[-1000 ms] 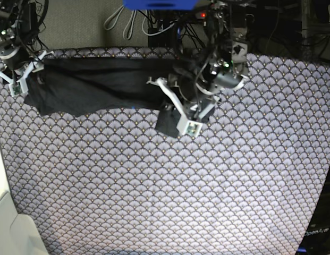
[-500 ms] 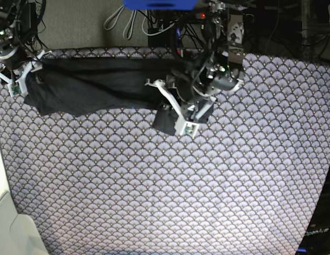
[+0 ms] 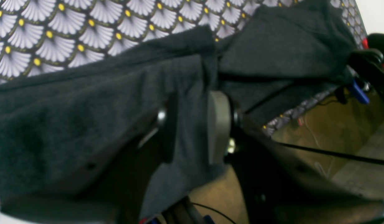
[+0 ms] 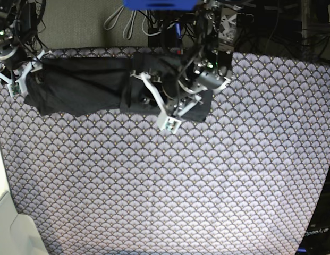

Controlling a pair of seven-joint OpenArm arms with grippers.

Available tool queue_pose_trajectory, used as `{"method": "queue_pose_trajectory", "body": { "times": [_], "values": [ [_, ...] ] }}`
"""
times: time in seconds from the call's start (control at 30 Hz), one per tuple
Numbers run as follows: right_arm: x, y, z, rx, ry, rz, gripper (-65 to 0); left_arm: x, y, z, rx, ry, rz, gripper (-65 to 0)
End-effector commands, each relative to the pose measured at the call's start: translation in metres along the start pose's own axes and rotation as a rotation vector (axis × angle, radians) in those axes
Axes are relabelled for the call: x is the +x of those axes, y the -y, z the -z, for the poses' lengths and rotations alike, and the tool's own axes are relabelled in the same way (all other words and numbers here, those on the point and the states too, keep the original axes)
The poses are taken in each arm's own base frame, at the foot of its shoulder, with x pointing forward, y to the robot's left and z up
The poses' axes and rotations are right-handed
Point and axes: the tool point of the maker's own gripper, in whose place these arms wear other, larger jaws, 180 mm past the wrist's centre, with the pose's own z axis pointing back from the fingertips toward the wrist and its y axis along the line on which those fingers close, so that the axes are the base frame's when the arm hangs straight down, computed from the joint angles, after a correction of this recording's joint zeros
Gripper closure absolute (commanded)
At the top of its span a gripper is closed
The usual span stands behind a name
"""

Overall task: Fold the T-shirt properly
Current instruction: 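Fold the held end with the left gripper toward the right gripper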

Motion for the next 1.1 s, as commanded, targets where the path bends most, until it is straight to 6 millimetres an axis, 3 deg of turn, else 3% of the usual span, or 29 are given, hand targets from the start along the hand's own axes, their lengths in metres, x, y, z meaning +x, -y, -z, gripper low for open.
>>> {"method": "queue_pose_trajectory", "body": {
  "times": [0.0, 0.13, 0.2, 0.27, 0.33, 0.5, 0.63, 0.73, 0.9, 1.07],
  "values": [
    [0.011, 0.007, -0.004, -0.018, 0.038, -0.014, -34.8, 0.017, 0.006, -0.004, -0.016, 0.057, 0.002, -17.2],
    [0.011, 0.008, -0.005, -0.019, 0.038, -0.014, -34.8, 0.022, -0.002, -0.010, 0.011, 0.078, 0.004, -17.1],
    [0.013, 0.008, -0.004, -0.020, 0.042, -0.013, -34.8, 0.021, -0.021, -0.016, 0.056, 0.083, -0.032, -17.1],
    [0.014, 0.012, -0.005, -0.029, 0.046, -0.014, -34.8, 0.016, -0.052, -0.025, 0.126, 0.084, -0.078, -17.2],
    [0.014, 0.021, -0.008, -0.051, 0.045, -0.018, -34.9, 0.002, -0.080, -0.035, 0.188, 0.058, -0.089, -17.6],
    [0.016, 0.026, -0.010, -0.063, 0.048, -0.021, -35.2, -0.019, -0.113, -0.053, 0.248, 0.025, -0.109, -17.6],
    [0.024, 0.037, -0.011, -0.093, 0.073, -0.004, -36.3, -0.023, -0.128, -0.065, 0.259, 0.037, -0.153, -17.6],
    [0.032, 0.038, -0.009, -0.098, 0.096, 0.005, -41.0, -0.024, -0.138, -0.072, 0.272, 0.053, -0.186, -17.6],
    [0.042, 0.039, -0.005, -0.058, 0.091, 0.068, -45.8, -0.031, -0.140, -0.074, 0.284, 0.041, -0.197, -17.4],
    [0.036, 0.050, 0.010, -0.058, 0.001, 0.112, -46.2, -0.034, -0.141, -0.075, 0.288, 0.035, -0.200, -17.3]
  ]
}}
